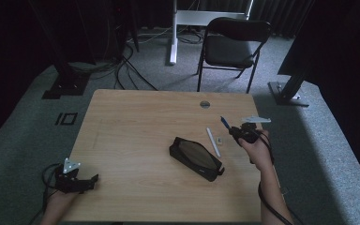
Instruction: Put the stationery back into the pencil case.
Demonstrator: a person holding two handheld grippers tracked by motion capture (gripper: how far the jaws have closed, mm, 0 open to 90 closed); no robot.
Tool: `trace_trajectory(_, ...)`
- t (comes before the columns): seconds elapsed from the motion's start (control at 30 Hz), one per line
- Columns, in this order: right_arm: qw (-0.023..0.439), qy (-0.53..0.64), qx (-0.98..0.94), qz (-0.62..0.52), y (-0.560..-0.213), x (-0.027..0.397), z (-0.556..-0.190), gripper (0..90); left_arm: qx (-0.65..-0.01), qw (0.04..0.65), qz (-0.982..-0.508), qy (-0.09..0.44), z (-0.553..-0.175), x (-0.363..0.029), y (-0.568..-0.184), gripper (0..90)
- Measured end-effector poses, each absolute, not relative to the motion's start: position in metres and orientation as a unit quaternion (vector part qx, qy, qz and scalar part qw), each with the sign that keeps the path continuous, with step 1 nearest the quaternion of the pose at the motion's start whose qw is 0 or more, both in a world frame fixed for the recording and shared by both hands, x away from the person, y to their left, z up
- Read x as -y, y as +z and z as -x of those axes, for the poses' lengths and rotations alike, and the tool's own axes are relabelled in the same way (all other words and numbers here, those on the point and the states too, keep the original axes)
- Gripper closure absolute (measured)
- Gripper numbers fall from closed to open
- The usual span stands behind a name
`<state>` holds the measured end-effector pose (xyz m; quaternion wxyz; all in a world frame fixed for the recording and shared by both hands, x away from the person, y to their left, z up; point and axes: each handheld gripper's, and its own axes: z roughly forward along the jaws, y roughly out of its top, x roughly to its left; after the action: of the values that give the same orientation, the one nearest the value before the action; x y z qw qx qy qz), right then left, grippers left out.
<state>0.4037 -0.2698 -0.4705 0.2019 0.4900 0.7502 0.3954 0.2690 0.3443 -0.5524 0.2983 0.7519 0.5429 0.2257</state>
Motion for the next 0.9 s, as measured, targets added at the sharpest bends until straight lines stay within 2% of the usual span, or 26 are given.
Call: trace_trajectory(0.9,0.196,0.432,-0.772,-0.423,-0.436,0.227,-0.379,79.4,-0.543,0.298,-0.752,0.226,-0.269,-0.344,-0.552,0.3)
